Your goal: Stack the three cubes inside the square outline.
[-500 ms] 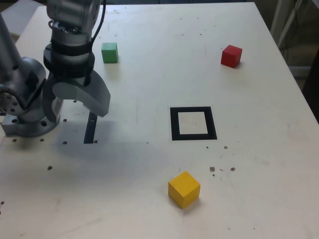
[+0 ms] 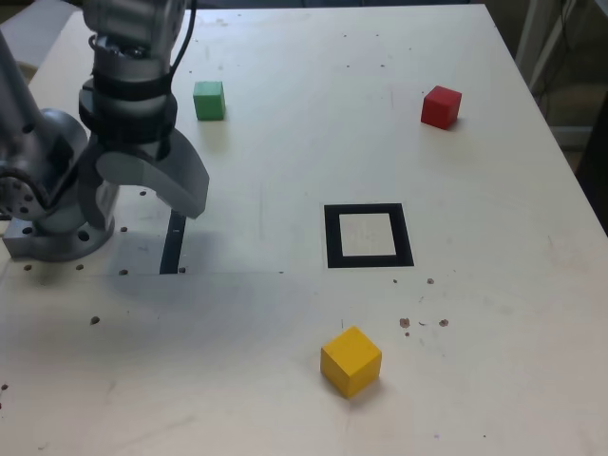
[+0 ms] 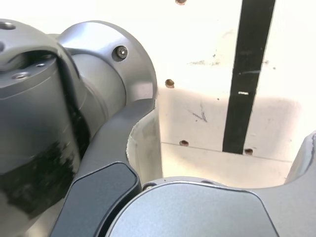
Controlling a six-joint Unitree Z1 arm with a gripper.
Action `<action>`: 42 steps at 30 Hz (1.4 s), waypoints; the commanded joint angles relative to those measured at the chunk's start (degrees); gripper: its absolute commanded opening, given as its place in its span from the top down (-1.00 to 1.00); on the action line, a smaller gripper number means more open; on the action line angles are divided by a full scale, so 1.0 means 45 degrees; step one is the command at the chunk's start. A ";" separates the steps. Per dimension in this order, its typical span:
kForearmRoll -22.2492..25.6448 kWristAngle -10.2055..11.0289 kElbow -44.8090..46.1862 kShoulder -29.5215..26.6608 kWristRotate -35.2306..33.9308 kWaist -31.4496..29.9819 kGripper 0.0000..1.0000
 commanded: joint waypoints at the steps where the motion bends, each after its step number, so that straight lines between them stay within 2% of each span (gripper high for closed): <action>1: 0.0570 0.0243 -0.0568 -0.0158 0.0009 -0.0018 -0.99; 7: 0.1721 0.0807 -0.1797 -0.0229 0.0023 -0.0018 -1.00; 12: 0.2151 0.1155 -0.2586 -0.0252 0.0269 0.0149 -0.99; 18: 0.2117 0.1186 -0.3552 0.0109 0.1160 0.0666 -0.98; 27: 0.2979 0.1020 -0.6101 0.1627 0.2814 0.1670 -0.97; 30: 0.3232 0.1024 -0.6920 0.2116 0.3243 0.2042 -0.97; 36: 0.3973 0.1087 -0.9375 0.3939 0.4726 0.3083 -0.97; 42: 0.4261 0.1212 -1.0847 0.4975 0.5450 0.3688 -0.97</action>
